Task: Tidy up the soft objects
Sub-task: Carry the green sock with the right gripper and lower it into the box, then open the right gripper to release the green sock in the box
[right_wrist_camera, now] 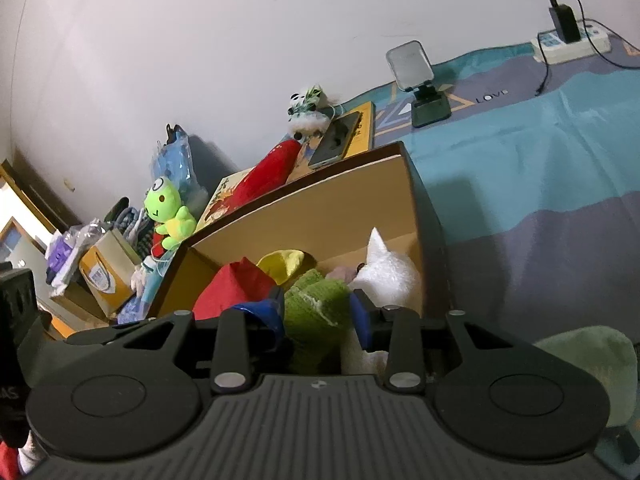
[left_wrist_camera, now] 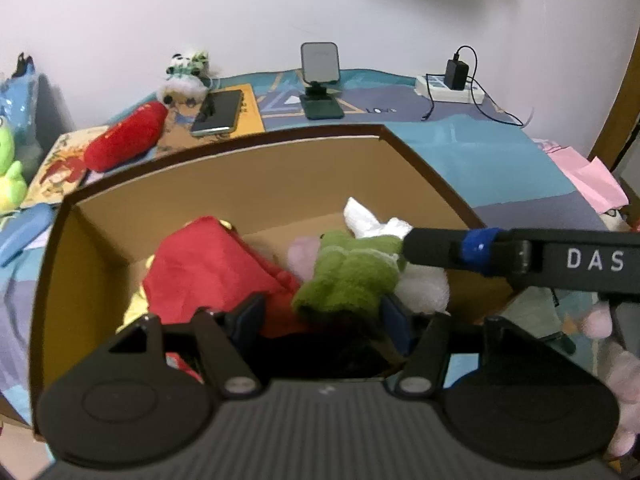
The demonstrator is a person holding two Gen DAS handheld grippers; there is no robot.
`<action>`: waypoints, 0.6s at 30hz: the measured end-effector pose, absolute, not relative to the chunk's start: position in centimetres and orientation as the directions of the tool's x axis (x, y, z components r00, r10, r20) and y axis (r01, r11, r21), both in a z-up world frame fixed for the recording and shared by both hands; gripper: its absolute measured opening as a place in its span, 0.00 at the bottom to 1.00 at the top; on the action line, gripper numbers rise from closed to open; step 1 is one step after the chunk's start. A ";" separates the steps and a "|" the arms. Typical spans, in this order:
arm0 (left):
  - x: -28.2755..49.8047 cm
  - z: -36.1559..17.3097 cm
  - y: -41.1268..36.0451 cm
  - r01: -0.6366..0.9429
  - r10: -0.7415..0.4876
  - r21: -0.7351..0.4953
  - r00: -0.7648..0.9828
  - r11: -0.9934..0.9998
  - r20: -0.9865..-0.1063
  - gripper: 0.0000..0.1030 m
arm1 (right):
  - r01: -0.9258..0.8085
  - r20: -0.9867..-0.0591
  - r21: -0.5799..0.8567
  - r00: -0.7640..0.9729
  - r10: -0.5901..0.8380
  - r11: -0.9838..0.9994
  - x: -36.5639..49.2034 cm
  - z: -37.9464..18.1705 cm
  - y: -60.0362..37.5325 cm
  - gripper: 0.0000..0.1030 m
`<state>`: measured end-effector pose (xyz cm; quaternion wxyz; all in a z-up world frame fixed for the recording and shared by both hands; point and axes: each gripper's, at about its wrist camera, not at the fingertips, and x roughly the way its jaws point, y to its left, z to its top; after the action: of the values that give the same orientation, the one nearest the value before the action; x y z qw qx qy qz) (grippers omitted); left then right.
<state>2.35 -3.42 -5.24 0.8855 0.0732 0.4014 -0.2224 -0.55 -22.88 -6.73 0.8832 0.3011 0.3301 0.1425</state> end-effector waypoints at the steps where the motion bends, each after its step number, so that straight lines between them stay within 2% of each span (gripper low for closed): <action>1: 2.2 -5.1 -3.4 0.445 -0.326 -0.043 0.582 0.895 -0.745 0.62 | -0.052 -0.493 0.634 0.741 0.455 0.772 -0.7 -6.8 -23.1 0.19; 18: -1.5 -1.7 -4.0 0.316 -0.179 0.045 0.643 0.948 -0.744 0.64 | -0.149 -0.452 0.635 0.724 0.521 0.758 -3.2 -5.6 -25.6 0.22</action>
<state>-1.55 -4.01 -1.65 0.9024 0.0855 0.3995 -0.1370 -3.15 -25.57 -5.63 0.8816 0.2911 0.3193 0.1900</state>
